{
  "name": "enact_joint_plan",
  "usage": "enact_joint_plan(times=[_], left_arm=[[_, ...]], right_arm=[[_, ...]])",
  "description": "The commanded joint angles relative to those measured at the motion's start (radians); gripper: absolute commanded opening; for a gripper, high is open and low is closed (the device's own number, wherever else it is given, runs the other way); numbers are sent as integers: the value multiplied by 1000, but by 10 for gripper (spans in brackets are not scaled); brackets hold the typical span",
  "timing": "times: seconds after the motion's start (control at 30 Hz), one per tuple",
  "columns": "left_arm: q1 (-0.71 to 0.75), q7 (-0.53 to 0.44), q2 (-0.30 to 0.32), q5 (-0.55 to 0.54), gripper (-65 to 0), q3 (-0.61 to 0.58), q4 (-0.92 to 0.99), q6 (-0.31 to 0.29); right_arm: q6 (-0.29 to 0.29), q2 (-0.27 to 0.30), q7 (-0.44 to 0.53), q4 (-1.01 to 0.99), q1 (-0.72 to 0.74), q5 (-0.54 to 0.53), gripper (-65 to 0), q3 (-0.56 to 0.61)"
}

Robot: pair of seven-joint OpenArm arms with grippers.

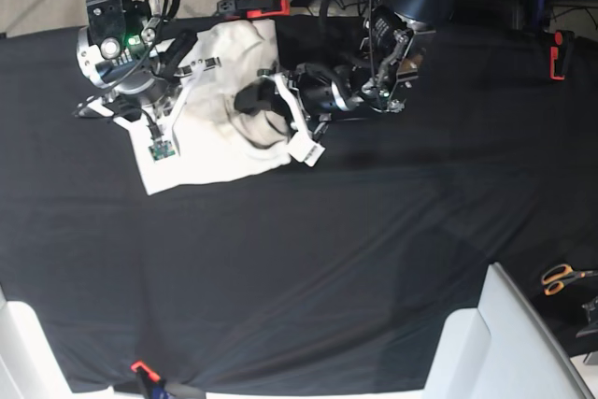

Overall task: Fold the T-shirt properly
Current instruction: 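Fold the grasped edge with the left gripper over toward the right gripper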

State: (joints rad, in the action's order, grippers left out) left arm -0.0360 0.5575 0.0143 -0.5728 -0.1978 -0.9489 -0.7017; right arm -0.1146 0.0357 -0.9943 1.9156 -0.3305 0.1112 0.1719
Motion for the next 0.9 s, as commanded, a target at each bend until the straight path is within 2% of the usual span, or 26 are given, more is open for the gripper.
enact_joint_plan(times=[0.0, 0.13, 0.23, 0.4, 0.57, 0.8, 0.87], left_arm=[[2, 29, 26, 4, -650, 4, -35, 4], [-25, 141, 79, 4, -650, 4, -118, 64], [-40, 230, 131, 4, -650, -6, -167, 73], [-95, 266, 232, 4, -650, -160, -207, 86], [-218, 263, 286, 6, -650, -372, -207, 233], [-417, 266, 292, 12, -650, -607, -207, 408], [-468, 266, 286, 64, -650, -681, -207, 426]], right_arm=[[0, 2, 15, 14, 3, 3, -596, -1], [0, 2, 15, 11, 3, 3, -596, -1], [0, 2, 15, 8, 4, 3, -596, -2], [0, 0, 15, 8, 4, 3, -596, -2], [0, -3, 15, 8, 4, 3, -596, -2], [0, -3, 13, 8, 4, 3, -596, -2], [0, -3, 12, 8, 4, 3, -596, -2]])
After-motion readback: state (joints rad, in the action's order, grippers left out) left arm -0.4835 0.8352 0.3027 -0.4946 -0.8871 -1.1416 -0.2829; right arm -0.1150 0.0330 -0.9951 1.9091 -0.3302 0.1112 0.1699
